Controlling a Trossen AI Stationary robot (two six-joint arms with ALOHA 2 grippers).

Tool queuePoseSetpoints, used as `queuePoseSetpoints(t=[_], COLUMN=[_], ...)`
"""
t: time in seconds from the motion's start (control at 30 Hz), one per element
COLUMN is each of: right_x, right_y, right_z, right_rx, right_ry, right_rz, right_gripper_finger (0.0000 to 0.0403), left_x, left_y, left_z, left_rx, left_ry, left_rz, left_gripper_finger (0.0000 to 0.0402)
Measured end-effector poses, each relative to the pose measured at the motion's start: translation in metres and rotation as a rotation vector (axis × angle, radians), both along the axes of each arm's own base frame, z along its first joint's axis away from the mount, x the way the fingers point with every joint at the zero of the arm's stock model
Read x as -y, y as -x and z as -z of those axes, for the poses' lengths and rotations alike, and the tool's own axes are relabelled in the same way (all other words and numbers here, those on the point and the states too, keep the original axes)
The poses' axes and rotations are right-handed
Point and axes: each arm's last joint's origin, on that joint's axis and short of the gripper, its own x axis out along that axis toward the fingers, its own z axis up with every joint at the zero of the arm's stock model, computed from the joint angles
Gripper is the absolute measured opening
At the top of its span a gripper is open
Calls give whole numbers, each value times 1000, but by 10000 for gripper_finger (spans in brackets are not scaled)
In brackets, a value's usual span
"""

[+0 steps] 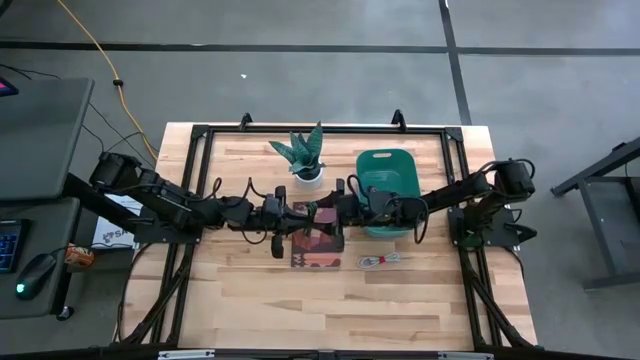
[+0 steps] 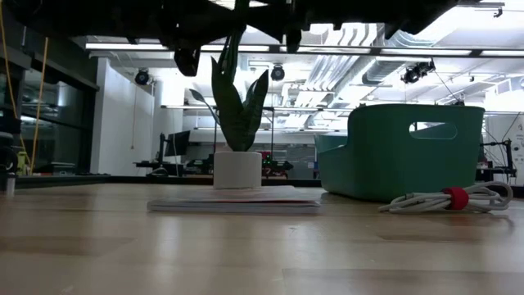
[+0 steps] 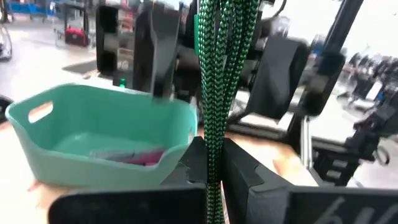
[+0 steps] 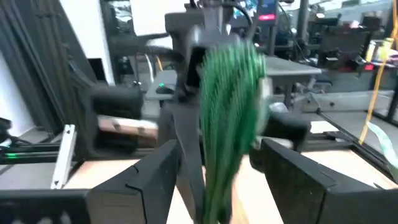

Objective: Pick and place USB-C Cables
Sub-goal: Put the green charger cable into the green bin

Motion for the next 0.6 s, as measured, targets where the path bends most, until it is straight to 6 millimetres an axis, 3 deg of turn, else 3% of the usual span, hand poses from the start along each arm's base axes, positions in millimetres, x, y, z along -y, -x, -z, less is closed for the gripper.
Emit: queuePoseSetpoints(t=[0.17, 0.37, 0.6], right_x=[0, 0, 0], right_y=[0, 0, 2], right_z=[1, 3, 6], right_rx=[-12, -26, -84], right_ry=[-11, -29, -17], right_rz=[21, 23, 21], right_gripper_finger=[185, 29, 23], left_x=[0, 0, 0], left_y=[0, 0, 0], left_z=[-1, -1, 2], left_rx=[12, 6, -22], left_ry=[1, 1, 0], left_rz=[-1, 7, 12], left_gripper_finger=[0, 6, 61])
